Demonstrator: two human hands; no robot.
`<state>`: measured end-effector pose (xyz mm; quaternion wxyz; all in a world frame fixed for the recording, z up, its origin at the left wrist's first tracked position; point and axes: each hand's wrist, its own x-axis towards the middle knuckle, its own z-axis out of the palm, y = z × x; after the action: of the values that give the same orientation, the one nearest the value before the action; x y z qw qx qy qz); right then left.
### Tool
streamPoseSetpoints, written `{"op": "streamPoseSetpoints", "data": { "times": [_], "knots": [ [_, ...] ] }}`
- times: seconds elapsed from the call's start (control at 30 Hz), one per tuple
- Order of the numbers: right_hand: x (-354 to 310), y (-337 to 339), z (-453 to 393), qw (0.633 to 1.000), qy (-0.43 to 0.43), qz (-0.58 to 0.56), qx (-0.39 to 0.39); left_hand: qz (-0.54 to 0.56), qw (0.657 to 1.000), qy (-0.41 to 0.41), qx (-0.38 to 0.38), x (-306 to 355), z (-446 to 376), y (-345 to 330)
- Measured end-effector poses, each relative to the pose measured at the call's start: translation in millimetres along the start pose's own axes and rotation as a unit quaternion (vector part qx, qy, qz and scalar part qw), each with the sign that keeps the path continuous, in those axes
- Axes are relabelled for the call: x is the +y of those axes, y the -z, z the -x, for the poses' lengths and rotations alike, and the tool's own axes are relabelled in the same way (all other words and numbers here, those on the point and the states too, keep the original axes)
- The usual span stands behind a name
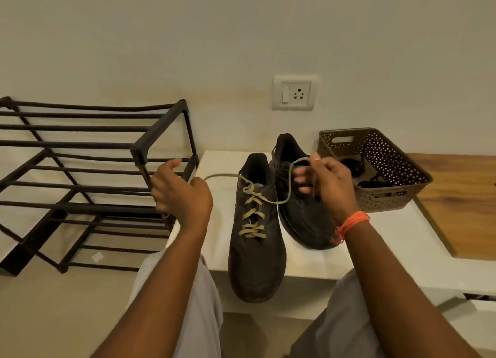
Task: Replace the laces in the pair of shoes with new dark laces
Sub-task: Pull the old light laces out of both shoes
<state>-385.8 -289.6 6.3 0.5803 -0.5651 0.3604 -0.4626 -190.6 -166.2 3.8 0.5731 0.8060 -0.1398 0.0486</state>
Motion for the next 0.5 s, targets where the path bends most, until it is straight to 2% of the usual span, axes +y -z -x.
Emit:
{"op": "streamPoseSetpoints", "data": {
  "times": [0.07, 0.13, 0.2, 0.27, 0.33, 0.43, 0.5],
  "knots": [
    [6.0, -11.1, 10.2, 0.993, 0.038, 0.105, -0.025, -0.023, 0.990, -0.116, -0.076, 4.2, 10.8, 0.1],
    [11.5, -18.1, 14.9, 0.978, 0.094, 0.188, -0.007, -0.086, 0.956, -0.219, -0.175, 3.6, 18.5, -1.1],
    [14.4, -24.4, 16.5, 0.956, 0.144, 0.250, -0.048, -0.157, 0.915, -0.278, -0.245, 2.4, 23.6, -4.9],
    [19.5, -30.4, 16.2, 0.921, 0.186, 0.320, -0.121, -0.226, 0.882, -0.307, -0.275, 2.1, 25.8, -8.8],
    [26.0, -35.0, 16.2, 0.897, 0.196, 0.361, -0.164, -0.255, 0.868, -0.313, -0.291, 0.9, 24.9, -11.0],
    [32.2, -42.2, 16.6, 0.884, 0.191, 0.390, -0.174, -0.241, 0.864, -0.331, -0.293, 0.1, 24.7, -11.1],
    [31.5, -45.4, 16.0, 0.885, 0.191, 0.389, -0.169, -0.205, 0.877, -0.338, -0.274, 1.6, 26.4, -12.1]
  ]
}}
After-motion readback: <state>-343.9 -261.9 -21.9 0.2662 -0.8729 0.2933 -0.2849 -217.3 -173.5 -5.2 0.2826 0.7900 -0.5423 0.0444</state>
